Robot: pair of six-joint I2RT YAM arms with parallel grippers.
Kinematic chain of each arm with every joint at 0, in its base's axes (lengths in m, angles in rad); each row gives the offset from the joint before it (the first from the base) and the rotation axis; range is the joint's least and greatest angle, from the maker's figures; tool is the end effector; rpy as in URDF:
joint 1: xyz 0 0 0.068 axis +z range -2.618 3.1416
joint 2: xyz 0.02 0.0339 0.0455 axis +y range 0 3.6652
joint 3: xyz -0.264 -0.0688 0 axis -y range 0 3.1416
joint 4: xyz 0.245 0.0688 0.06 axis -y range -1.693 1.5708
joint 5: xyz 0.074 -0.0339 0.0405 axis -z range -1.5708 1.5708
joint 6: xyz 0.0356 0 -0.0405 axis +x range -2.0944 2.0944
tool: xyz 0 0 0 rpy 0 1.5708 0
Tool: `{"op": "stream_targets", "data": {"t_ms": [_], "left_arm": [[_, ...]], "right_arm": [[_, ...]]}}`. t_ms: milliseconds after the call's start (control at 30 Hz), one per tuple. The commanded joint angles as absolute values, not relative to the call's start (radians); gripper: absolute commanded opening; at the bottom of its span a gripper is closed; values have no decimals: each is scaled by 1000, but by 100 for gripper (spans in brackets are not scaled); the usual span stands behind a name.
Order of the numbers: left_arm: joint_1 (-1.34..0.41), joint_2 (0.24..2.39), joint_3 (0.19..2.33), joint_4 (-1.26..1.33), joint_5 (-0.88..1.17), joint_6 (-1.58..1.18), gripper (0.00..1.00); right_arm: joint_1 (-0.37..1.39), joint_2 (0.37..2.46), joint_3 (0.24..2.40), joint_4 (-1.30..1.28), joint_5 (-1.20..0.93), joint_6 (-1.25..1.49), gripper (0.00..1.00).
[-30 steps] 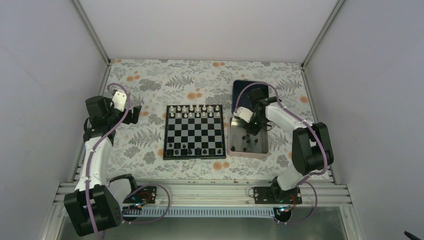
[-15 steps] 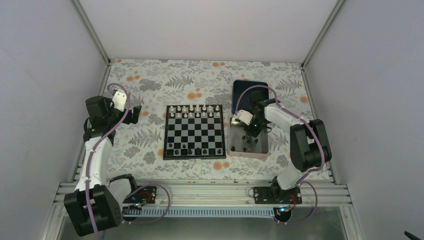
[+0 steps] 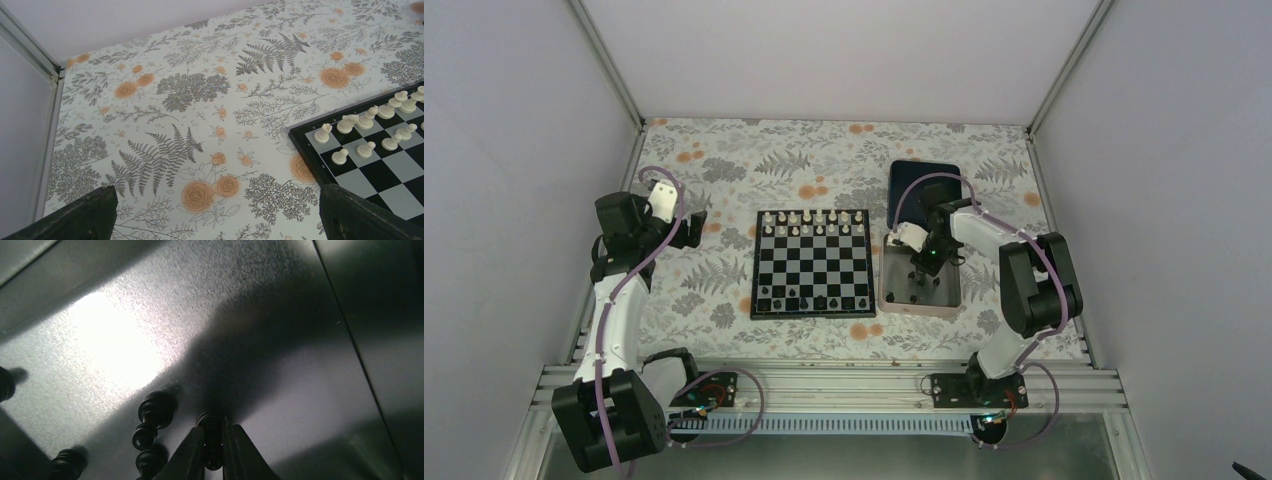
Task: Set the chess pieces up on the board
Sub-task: Pick up the chess piece from the storage box, then place the chess piece on the chessboard.
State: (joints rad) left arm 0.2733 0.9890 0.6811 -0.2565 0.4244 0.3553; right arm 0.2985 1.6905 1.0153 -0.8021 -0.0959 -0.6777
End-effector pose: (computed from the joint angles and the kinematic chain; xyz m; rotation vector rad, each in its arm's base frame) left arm 0.2124 0.0443 0.2601 0.3295 2.0545 -0.0717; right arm 0.2766 0.0887 0.1603 -1.4267 2.6726 0.1161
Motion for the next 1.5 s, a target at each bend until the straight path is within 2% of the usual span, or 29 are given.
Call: {"op": "stream_targets", "data": {"t_ms": [0,233,433,633,800,1100,1467], "left_arm": [[283,985,669,-244,452,360,100],[286,982,668,-242,456,359,100],[287,981,670,-245,459,359,100],[287,980,673,-246,455,358,100],[288,971,673,-248,448,357,100],[289,973,673,-248,449,357,100],[291,976,670,-245,457,358,100]], "right_arm": [[289,1681,1014,-805,-110,-678,7],[318,1591,1124,-931,-83,-645,4],[482,1565,1341,-1065,-41,-609,4],[718,1703,1560,-1112,-64,-613,4],[827,1855,1672,-1114,-66,-634,5],[941,2053,1744,-1101,-98,-661,4],[1002,2159,1795,-1113,-112,-669,5]]}}
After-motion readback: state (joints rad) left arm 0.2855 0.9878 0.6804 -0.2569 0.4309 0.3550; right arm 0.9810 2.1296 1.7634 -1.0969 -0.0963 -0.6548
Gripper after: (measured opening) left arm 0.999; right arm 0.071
